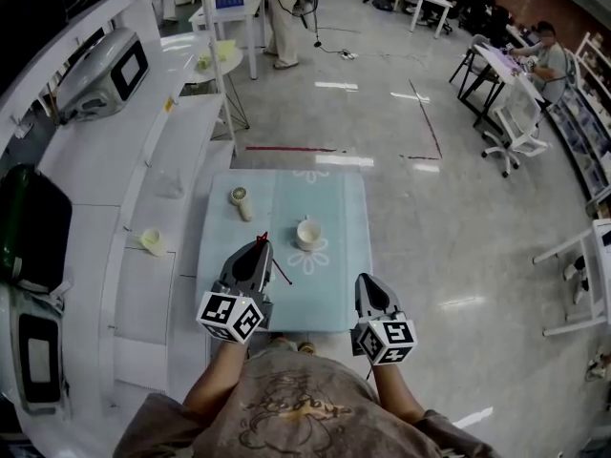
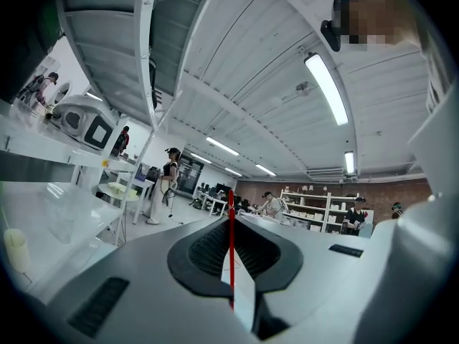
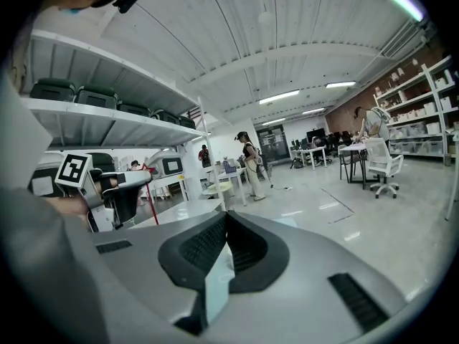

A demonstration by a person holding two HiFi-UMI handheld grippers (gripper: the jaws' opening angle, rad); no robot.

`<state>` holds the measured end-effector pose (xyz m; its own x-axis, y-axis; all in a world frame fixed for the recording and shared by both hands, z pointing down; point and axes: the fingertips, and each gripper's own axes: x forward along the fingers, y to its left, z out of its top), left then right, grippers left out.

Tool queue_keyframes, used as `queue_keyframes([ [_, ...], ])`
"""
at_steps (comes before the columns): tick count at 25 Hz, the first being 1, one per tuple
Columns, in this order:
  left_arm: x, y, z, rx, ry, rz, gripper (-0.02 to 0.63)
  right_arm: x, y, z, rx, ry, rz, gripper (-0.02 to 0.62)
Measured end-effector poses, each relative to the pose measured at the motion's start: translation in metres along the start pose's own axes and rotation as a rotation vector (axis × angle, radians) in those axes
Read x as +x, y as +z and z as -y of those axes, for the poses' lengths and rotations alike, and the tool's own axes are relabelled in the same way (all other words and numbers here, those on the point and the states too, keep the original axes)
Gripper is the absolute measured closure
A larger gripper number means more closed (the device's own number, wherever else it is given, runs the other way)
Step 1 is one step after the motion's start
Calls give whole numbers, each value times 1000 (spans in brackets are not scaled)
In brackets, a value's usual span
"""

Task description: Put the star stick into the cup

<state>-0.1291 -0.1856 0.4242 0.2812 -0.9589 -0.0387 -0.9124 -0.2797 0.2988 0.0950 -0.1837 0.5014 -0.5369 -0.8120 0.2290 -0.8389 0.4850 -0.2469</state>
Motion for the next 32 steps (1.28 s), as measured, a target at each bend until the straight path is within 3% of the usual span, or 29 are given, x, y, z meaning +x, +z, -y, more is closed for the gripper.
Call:
queue_keyframes([
  [13,49,4,-23,-5,-62,-4,572,25,4,7,14,-66,16,594],
  [32,128,-15,-42,7,-89,-20,572,24,-10,24,37,-140,-8,594],
])
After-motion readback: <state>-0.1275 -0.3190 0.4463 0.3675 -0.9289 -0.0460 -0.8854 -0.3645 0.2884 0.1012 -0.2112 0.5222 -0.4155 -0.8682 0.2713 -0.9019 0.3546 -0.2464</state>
